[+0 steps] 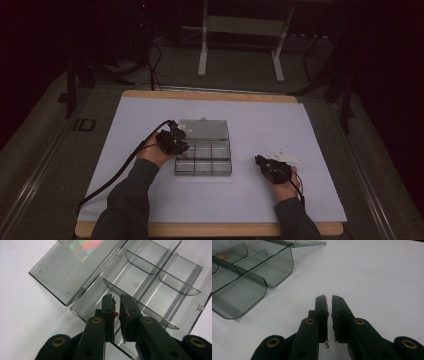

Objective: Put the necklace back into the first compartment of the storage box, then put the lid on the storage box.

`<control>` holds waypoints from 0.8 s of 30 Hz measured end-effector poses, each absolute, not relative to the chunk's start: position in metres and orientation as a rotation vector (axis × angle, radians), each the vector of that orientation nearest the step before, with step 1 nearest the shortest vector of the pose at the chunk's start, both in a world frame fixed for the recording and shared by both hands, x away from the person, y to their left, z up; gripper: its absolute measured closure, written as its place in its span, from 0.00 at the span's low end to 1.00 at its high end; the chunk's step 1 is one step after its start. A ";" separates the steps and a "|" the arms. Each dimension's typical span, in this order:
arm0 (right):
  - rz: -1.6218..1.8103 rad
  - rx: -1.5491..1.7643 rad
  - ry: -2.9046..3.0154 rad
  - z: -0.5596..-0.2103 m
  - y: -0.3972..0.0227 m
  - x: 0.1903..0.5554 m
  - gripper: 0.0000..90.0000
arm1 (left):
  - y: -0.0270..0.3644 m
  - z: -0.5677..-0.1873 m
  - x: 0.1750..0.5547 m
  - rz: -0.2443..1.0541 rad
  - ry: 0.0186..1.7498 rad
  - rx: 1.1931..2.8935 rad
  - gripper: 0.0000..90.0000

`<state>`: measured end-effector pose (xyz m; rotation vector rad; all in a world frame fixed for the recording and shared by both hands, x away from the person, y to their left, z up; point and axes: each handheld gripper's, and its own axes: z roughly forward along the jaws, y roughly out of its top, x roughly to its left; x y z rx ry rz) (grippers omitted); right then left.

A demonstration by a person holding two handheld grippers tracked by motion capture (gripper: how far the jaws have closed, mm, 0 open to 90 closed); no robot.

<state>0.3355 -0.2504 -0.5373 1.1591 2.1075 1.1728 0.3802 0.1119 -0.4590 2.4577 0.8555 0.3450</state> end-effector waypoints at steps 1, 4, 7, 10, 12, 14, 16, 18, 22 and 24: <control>1.173 1.159 2.108 -0.537 -0.250 0.336 0.92 | 0.112 -0.459 0.380 0.346 0.858 2.455 0.91; 1.172 1.159 2.109 -0.537 -0.250 0.336 0.92 | 0.113 -0.458 0.378 0.346 0.857 2.445 0.91; 1.172 1.159 2.108 -0.537 -0.250 0.335 0.92 | 0.113 -0.456 0.376 0.351 0.854 2.434 0.91; 1.172 1.160 2.108 -0.537 -0.250 0.336 0.92 | 0.115 -0.455 0.374 0.352 0.858 2.422 0.91; 1.172 1.158 2.108 -0.537 -0.250 0.336 0.92 | 0.116 -0.455 0.373 0.358 0.859 2.420 0.90; 1.172 1.159 2.109 -0.537 -0.250 0.335 0.91 | 0.116 -0.455 0.371 0.366 0.863 2.412 0.90; 1.173 1.158 2.110 -0.537 -0.250 0.335 0.91 | 0.117 -0.454 0.369 0.374 0.866 2.403 0.90; 1.173 1.160 2.109 -0.537 -0.250 0.335 0.90 | 0.117 -0.453 0.367 0.383 0.867 2.401 0.90; 1.171 1.163 2.112 -0.537 -0.250 0.336 0.89 | 0.120 -0.452 0.363 0.394 0.874 2.388 0.90; 1.174 1.167 2.111 -0.537 -0.251 0.336 0.88 | 0.122 -0.452 0.362 0.399 0.881 2.380 0.90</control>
